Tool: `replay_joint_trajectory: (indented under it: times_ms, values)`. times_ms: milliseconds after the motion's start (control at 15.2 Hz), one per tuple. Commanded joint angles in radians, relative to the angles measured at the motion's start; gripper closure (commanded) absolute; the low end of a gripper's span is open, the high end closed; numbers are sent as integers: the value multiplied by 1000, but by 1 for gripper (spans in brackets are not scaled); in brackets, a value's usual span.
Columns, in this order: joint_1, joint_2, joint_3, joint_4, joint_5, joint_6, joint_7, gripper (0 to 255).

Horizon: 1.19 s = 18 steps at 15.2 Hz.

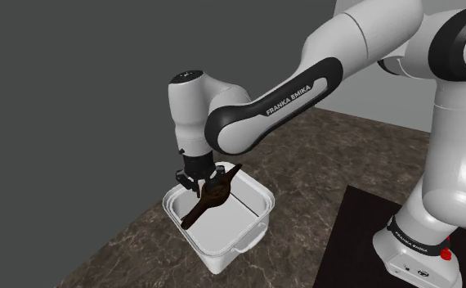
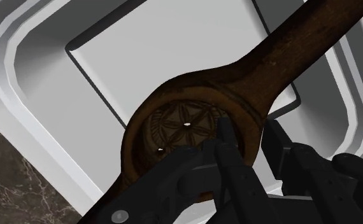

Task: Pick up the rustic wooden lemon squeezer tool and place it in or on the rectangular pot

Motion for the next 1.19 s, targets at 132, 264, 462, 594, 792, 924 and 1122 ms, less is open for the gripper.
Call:
replay_joint_trajectory:
  times_ms: [132,264,462,594,792,924,1122]
  values:
    - [0,1,0,0,-1,1,0,255]
    - [0,1,0,0,-1,1,0,0]
    - [0,1,0,0,-1,1,0,0]
    - [0,1,0,0,-1,1,0,0]
    - [-13,-41,16,55,37,-84,-24,0]
    - [-16,-50,19,71,45,-107,-29,0]
    - [-15,-50,19,71,45,-107,-29,0]
